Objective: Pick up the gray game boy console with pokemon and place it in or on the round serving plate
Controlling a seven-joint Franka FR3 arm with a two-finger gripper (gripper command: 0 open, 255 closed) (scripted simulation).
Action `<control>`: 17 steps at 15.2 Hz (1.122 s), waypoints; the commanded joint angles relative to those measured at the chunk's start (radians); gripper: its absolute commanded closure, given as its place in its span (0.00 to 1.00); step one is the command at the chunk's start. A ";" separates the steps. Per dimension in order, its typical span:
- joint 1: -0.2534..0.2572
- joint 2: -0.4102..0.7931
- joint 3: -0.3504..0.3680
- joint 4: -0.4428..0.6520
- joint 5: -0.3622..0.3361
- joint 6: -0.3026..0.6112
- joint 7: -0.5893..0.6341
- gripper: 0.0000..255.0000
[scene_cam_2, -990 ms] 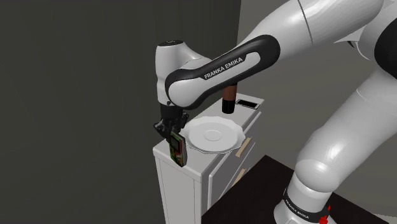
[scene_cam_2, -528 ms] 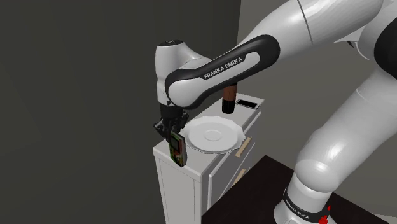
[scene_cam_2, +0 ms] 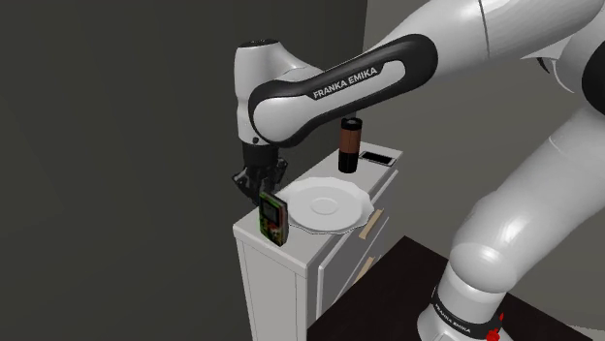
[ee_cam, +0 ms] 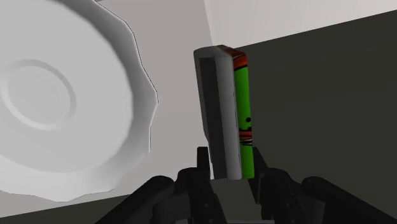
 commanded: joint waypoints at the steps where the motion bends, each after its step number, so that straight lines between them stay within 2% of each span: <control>1: 0.000 -0.008 -0.004 0.023 0.001 -0.030 -0.004 1.00; 10: -0.002 -0.029 -0.019 0.123 0.003 -0.150 -0.013 1.00; 17: -0.048 -0.116 -0.158 0.068 0.001 -0.186 -0.198 1.00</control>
